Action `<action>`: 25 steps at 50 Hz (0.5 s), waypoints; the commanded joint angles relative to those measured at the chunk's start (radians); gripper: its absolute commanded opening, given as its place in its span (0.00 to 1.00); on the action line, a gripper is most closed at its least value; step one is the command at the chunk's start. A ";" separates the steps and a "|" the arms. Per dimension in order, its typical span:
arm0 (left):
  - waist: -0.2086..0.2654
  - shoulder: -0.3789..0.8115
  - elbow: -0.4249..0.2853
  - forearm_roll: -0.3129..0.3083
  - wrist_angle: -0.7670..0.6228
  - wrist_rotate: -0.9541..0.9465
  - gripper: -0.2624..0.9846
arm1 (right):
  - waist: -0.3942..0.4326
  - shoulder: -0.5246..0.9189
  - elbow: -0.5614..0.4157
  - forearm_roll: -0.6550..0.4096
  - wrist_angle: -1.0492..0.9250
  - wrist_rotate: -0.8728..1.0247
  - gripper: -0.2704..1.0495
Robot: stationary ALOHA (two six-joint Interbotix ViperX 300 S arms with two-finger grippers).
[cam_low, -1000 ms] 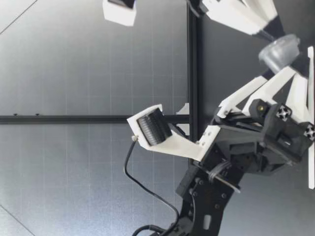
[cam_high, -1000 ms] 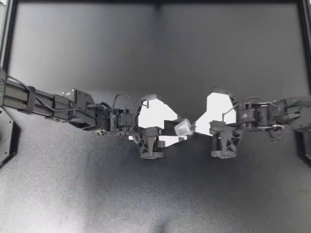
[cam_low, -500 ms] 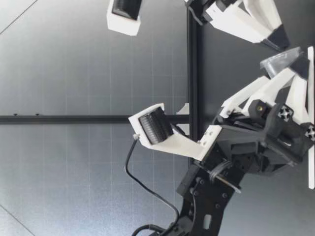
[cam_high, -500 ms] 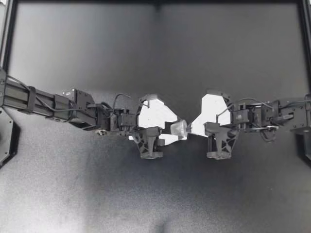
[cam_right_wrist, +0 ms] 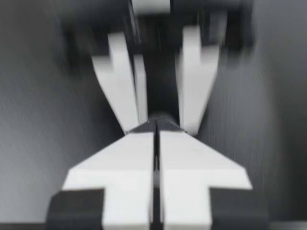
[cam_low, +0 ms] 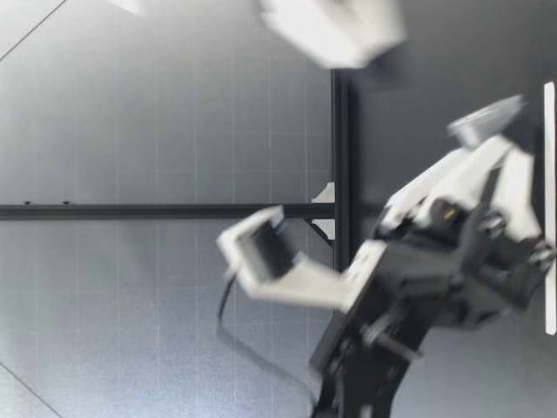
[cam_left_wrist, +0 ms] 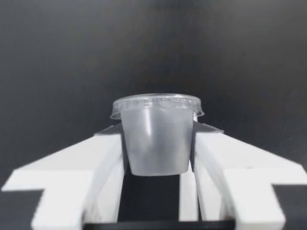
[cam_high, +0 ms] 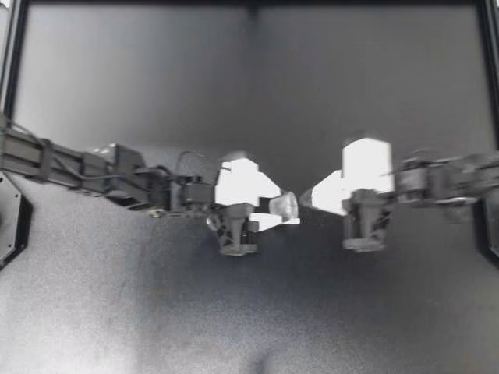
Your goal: Pick up the plastic cup and open its lid.
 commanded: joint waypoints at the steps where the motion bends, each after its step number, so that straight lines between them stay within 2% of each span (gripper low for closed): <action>1: -0.008 -0.094 0.048 -0.017 -0.124 -0.009 0.40 | 0.017 -0.114 -0.003 -0.018 -0.084 -0.008 0.06; 14: -0.012 -0.215 0.213 -0.017 -0.503 -0.086 0.40 | 0.015 -0.164 -0.014 -0.117 -0.164 -0.095 0.08; 21: -0.020 -0.229 0.249 -0.015 -0.649 -0.114 0.40 | 0.017 -0.155 -0.052 -0.164 -0.163 -0.242 0.17; 25: -0.026 -0.225 0.253 -0.012 -0.703 -0.124 0.40 | 0.015 -0.155 -0.063 -0.170 -0.164 -0.344 0.27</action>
